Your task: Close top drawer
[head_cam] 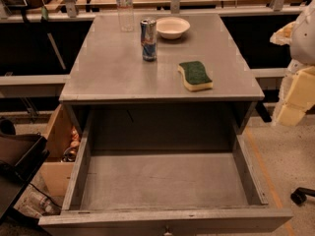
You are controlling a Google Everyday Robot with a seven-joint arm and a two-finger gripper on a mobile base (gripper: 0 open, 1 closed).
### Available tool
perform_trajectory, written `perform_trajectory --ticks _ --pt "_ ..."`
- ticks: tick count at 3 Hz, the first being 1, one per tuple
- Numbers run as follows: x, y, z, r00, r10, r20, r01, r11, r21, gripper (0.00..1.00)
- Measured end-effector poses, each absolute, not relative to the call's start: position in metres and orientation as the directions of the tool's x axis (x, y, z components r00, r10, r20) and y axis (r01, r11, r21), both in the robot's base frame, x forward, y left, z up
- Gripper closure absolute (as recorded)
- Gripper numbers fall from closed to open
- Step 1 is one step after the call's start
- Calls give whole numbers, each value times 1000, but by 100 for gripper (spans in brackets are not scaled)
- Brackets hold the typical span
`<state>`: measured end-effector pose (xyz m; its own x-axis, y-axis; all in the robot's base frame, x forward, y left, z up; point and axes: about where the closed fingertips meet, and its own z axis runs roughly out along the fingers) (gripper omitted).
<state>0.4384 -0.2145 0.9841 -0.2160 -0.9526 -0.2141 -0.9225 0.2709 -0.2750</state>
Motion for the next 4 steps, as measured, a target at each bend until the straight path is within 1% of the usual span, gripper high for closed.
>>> perform_trajectory --ticks 2,3,4 --pt "428 -219 982 -207 -951 -228 -921 268 -282 0" --pt "396 -234 974 -206 -960 -188 -926 254 -279 18" --pt "354 -242 957 -212 -968 -134 -929 242 -281 42"
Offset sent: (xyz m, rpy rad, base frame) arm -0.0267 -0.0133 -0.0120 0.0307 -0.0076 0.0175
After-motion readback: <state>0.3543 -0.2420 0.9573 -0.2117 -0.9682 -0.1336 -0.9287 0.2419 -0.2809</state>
